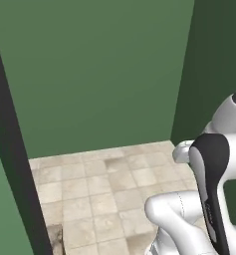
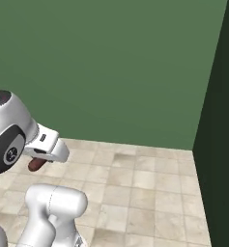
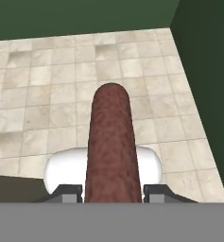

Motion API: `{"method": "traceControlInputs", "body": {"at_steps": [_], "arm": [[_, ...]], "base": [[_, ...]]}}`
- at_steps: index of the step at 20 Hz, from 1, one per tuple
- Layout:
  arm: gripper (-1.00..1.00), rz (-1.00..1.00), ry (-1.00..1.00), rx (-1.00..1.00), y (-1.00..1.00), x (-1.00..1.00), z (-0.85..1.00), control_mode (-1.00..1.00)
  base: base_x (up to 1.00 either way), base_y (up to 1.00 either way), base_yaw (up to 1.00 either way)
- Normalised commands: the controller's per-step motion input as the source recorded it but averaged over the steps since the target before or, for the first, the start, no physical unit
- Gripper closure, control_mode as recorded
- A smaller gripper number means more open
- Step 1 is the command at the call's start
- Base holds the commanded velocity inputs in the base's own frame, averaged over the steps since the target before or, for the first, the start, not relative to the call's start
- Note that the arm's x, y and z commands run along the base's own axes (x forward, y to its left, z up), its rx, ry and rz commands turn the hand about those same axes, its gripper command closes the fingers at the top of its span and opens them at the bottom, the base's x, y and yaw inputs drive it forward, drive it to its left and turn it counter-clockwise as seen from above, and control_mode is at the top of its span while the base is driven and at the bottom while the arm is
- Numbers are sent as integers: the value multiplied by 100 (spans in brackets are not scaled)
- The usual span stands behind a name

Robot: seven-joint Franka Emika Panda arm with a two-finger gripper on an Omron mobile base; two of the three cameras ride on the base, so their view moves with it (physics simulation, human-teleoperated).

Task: Move the hot dog bun to the plate on the dining table and place the condiment next to that plate. Then navigate to the fridge and take the sausage and place it on the plate as well.

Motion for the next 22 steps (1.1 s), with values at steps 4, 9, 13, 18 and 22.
{"method": "traceControlInputs", "body": {"at_steps": [4,9,13,18,22], "arm": [[100,0,0,0,0,0,0,100],[100,0,0,0,0,0,0,100],[100,0,0,0,0,0,0,100],[100,0,0,0,0,0,0,100],[100,0,0,0,0,0,0,100]], "base": [[100,0,0],[100,-5,5],[100,-3,38],[99,0,66],[97,-2,67]]}}
